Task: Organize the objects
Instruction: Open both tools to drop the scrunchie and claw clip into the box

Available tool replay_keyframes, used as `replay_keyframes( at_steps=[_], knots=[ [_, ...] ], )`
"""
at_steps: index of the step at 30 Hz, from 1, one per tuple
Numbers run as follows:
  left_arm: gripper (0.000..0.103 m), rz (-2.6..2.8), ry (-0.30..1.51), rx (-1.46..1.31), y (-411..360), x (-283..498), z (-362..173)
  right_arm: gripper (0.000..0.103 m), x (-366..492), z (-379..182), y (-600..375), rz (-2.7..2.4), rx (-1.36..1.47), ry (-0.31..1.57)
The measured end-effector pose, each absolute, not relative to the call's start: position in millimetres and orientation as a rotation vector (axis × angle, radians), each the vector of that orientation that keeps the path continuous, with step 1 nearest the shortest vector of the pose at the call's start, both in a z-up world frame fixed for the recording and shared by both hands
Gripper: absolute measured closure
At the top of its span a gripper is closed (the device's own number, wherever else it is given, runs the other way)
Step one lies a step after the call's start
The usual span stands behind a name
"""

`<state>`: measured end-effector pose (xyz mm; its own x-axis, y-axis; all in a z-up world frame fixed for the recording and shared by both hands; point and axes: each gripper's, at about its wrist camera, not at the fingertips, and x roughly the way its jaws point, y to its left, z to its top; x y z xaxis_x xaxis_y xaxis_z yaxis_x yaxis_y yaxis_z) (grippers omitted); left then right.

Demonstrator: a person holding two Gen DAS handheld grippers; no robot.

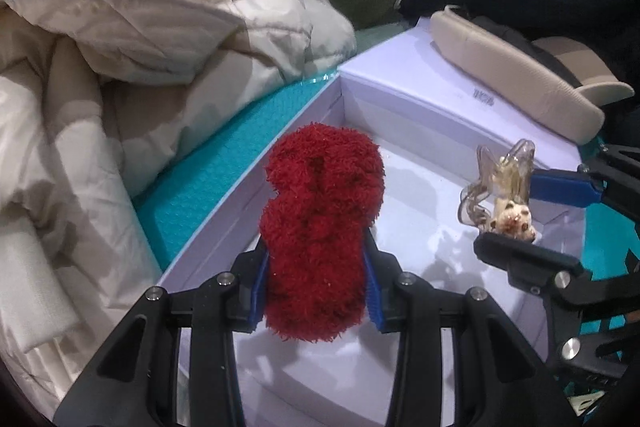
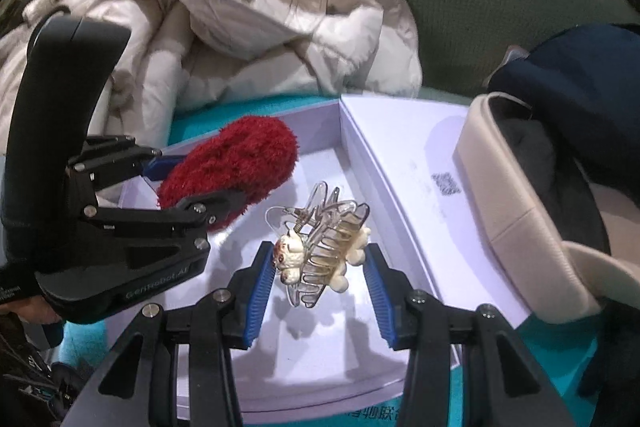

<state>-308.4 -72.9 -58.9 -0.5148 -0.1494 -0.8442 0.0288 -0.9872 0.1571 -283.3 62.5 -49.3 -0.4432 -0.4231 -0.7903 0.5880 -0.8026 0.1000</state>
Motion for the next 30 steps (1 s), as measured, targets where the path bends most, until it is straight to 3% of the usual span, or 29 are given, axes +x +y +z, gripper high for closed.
replay_keyframes(
  at_steps=[6,12,15,30],
  knots=[
    [0.064,-2.629,-0.209,1.52,-67.2,-308.0,-69.1,0.057,-282.9,-58.7,64.2,-2.25,1.194,0.281],
    [0.049,-2.601,-0.195,1.52,-70.5,-308.2,-68.3,0.057,-283.8,-56.1,68.2,-2.27,1.203,0.279],
    [0.042,-2.597,-0.19,1.518,-71.8,-306.8,-64.2,0.051,-282.4,-51.9,68.5,-2.281,1.205,0.291],
    [0.041,-2.63,-0.176,1.419,-74.6,-285.3,-12.6,0.048,-259.8,-7.0,73.8,-2.345,1.159,0.315]
  ],
)
